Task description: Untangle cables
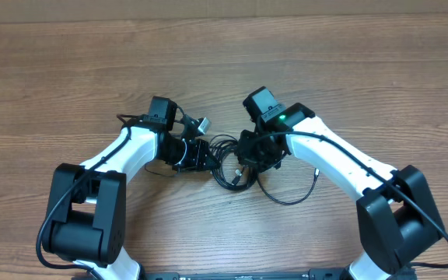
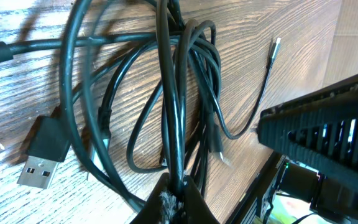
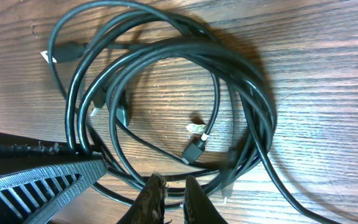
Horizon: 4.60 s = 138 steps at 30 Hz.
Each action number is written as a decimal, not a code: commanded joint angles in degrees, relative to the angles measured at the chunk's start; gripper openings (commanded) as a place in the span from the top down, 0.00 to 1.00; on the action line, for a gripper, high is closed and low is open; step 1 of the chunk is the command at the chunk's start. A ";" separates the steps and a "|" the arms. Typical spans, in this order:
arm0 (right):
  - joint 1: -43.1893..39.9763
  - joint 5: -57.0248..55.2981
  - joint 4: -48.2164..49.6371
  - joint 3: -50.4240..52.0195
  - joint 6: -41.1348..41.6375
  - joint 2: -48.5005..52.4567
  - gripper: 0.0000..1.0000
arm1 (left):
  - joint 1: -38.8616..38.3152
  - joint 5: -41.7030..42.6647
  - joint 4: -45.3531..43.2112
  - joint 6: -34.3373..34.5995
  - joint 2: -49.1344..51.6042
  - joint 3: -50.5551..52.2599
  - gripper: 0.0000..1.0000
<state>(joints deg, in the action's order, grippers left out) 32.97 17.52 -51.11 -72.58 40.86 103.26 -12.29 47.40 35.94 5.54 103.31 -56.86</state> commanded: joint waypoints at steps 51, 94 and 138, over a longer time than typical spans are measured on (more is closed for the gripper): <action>0.90 -3.30 8.31 9.97 5.57 0.42 0.71 | -0.07 1.68 -0.04 -1.31 0.94 0.50 0.96; 3.13 -6.36 9.31 10.86 10.21 0.44 0.80 | -0.07 1.51 -0.04 -1.31 0.94 0.50 0.95; 4.92 -6.43 14.73 12.63 13.40 0.44 0.80 | -0.07 0.48 -0.02 -1.27 0.92 0.50 0.96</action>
<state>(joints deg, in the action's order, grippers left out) 37.60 11.73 -36.67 -60.36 54.08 103.46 -12.29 47.57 35.94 5.54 103.31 -56.86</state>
